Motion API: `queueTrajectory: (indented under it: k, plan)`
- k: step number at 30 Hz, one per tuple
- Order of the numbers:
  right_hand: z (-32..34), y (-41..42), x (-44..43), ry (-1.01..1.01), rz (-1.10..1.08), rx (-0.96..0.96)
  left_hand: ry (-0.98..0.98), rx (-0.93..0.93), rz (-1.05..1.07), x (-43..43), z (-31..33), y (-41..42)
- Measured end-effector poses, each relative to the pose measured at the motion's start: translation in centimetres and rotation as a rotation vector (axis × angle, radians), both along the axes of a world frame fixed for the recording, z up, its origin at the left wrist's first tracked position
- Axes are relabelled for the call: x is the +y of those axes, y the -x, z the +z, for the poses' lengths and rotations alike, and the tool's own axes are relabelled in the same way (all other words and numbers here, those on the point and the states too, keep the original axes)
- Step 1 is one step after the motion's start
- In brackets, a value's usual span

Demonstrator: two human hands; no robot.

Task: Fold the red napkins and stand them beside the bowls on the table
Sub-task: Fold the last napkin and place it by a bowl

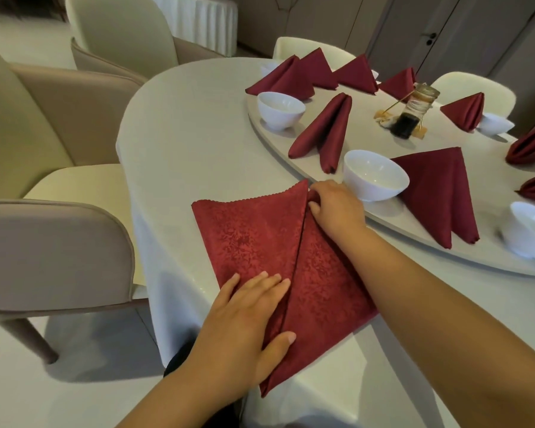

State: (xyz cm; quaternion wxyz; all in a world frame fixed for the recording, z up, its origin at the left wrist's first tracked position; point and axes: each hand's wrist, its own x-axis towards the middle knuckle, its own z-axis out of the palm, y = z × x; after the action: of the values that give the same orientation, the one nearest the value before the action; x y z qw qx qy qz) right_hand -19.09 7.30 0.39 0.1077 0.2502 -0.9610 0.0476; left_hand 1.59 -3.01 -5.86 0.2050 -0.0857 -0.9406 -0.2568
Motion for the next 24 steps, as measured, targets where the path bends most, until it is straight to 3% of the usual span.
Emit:
queueTrajectory:
  k: [5,8,10,13,15,18,21,24]
  plan:
    - [1.7,-4.2,2.5,0.352,0.109,-0.023,0.069,0.048,0.03,0.2,-0.1,0.0]
    - [1.1,-10.2,5.4,0.497,0.276,-0.143,0.074,0.054,0.043,0.2,-0.3,0.2]
    - [-0.7,-13.8,6.8,0.397,0.379,-0.231,0.077,0.045,0.049,0.2,-0.1,0.2]
    - [-3.5,-15.4,8.4,0.009,0.439,-0.111,0.089,0.039,0.037,0.1,-0.1,0.2]
    - [-3.9,-14.3,8.9,-0.091,0.375,-0.088,0.092,0.026,0.039,0.1,-0.1,0.1]
    - [-3.0,-11.4,9.7,-0.15,0.297,-0.092,0.135,0.021,0.056,0.0,-0.1,0.1]
    - [-2.9,-8.5,11.5,-0.07,0.204,-0.187,0.154,0.012,0.05,-0.1,-0.2,0.1]
    - [-2.6,-6.8,12.3,0.001,0.098,-0.125,0.137,-0.007,0.04,-0.2,-0.1,0.1]
